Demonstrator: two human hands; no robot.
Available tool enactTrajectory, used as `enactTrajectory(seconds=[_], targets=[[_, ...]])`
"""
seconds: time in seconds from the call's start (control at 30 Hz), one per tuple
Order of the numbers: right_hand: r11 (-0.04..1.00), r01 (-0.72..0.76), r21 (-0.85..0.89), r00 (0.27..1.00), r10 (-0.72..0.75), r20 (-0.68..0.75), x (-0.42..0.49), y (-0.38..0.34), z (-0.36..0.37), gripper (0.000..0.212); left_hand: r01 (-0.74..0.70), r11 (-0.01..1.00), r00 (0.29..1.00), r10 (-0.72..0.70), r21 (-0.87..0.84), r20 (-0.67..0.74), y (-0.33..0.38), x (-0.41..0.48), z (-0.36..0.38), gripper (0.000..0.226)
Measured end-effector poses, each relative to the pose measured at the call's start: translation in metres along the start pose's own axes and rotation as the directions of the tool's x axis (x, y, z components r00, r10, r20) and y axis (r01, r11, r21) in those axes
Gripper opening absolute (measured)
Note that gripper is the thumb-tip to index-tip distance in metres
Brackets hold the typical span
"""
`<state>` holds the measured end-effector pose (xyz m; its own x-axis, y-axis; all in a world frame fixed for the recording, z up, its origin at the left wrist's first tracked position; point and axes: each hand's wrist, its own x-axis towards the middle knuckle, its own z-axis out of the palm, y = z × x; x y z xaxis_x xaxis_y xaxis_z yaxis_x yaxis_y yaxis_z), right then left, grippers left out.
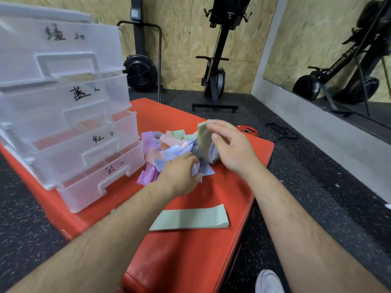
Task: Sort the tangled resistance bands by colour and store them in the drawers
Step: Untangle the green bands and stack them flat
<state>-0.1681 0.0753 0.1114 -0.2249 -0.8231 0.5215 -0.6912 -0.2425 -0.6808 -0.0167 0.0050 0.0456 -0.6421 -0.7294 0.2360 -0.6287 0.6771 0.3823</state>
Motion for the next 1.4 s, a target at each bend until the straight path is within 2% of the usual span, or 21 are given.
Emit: enactTrajectory(seconds=[0.13, 0.23, 0.3, 0.37, 0.47, 0.5, 0.57, 0.6, 0.63, 0.67, 0.7, 0.8, 0.9, 1.0, 1.1, 1.2, 1.27, 1.33, 1.4], targets=[[0.993, 0.037, 0.116, 0.997, -0.030, -0.066, 0.014, -0.013, -0.007, 0.035, 0.040, 0.971, 0.968, -0.096, -0.234, -0.231, 0.007, 0.011, -0.022, 0.031], [0.996, 0.040, 0.073, 0.999, -0.038, -0.032, 0.013, -0.009, -0.002, 0.036, 0.016, 0.931, 0.904, -0.169, -0.365, -0.392, 0.009, 0.013, -0.034, 0.018], [0.999, 0.024, 0.048, 1.000, -0.024, -0.007, 0.009, -0.007, 0.003, 0.035, 0.070, 0.895, 0.856, -0.280, -0.440, -0.435, 0.007, 0.012, -0.036, 0.019], [1.000, 0.020, 0.022, 1.000, -0.020, 0.021, 0.004, -0.008, 0.008, 0.035, 0.125, 0.822, 0.821, -0.400, -0.555, -0.408, 0.008, 0.009, -0.038, 0.028], [0.999, -0.007, -0.035, 0.999, 0.008, 0.032, -0.001, -0.012, 0.015, 0.034, 0.145, 0.749, 0.826, -0.452, -0.647, -0.338, 0.014, 0.003, -0.044, 0.026], [0.999, -0.019, -0.032, 0.999, 0.020, 0.031, -0.003, -0.013, 0.016, 0.033, 0.147, 0.689, 0.835, -0.472, -0.710, -0.284, 0.014, 0.004, -0.046, 0.026], [0.999, -0.028, 0.029, 0.998, 0.027, 0.052, -0.008, -0.017, 0.018, 0.033, 0.170, 0.469, 0.863, -0.496, -0.867, -0.099, 0.016, 0.004, -0.053, 0.037], [0.997, -0.022, 0.071, 0.997, 0.016, 0.074, -0.011, -0.020, 0.020, 0.033, 0.163, 0.343, 0.889, -0.458, -0.925, -0.013, 0.018, 0.003, -0.057, 0.043], [0.995, -0.010, 0.104, 0.995, 0.000, 0.103, -0.016, -0.023, 0.021, 0.032, 0.151, 0.259, 0.911, -0.411, -0.954, 0.033, 0.019, 0.002, -0.060, 0.044], [0.993, -0.006, 0.121, 0.990, -0.011, 0.138, -0.020, -0.026, 0.023, 0.032, 0.154, 0.247, 0.919, -0.391, -0.957, 0.047, 0.018, 0.000, -0.061, 0.045], [0.990, -0.015, 0.140, 0.983, -0.010, 0.182, -0.024, -0.026, 0.026, 0.032, 0.163, 0.294, 0.917, -0.398, -0.942, 0.035, 0.017, -0.002, -0.062, 0.043], [0.969, -0.103, 0.224, 0.960, 0.038, 0.276, -0.033, -0.024, 0.035, 0.031, 0.198, 0.531, 0.905, -0.421, -0.824, -0.053, 0.009, -0.012, -0.064, 0.024], [0.947, -0.151, 0.283, 0.974, 0.094, 0.204, -0.034, -0.021, 0.040, 0.026, 0.215, 0.678, 0.935, -0.352, -0.703, -0.053, -0.003, -0.022, -0.067, 0.019], [0.969, -0.148, 0.200, 0.980, 0.116, 0.160, -0.032, -0.017, 0.044, 0.033, 0.204, 0.817, 0.962, -0.270, -0.539, -0.045, -0.016, -0.032, -0.069, 0.019], [0.941, -0.243, 0.234, 0.917, 0.145, 0.371, -0.031, -0.011, 0.054, 0.040, 0.170, 0.849, 0.983, -0.182, -0.501, 0.026, -0.024, -0.043, -0.072, 0.019], [0.901, -0.354, 0.252, 0.806, 0.157, 0.570, -0.029, -0.009, 0.067, 0.025, 0.147, 0.880, 0.985, -0.172, -0.452, -0.015, -0.027, -0.050, -0.077, 0.017], [0.917, -0.333, 0.221, 0.823, 0.169, 0.543, -0.028, -0.012, 0.074, 0.013, 0.140, 0.868, 0.979, -0.193, -0.476, -0.063, -0.033, -0.053, -0.080, 0.015], [0.945, -0.272, 0.180, 0.887, 0.174, 0.427, -0.029, -0.013, 0.080, 0.019, 0.150, 0.843, 0.970, -0.227, -0.517, -0.089, -0.040, -0.053, -0.082, 0.012], [0.983, -0.157, 0.093, 0.951, 0.125, 0.282, -0.031, -0.016, 0.083, 0.021, 0.188, 0.846, 0.950, -0.285, -0.498, -0.126, -0.046, -0.054, -0.083, 0.023]])
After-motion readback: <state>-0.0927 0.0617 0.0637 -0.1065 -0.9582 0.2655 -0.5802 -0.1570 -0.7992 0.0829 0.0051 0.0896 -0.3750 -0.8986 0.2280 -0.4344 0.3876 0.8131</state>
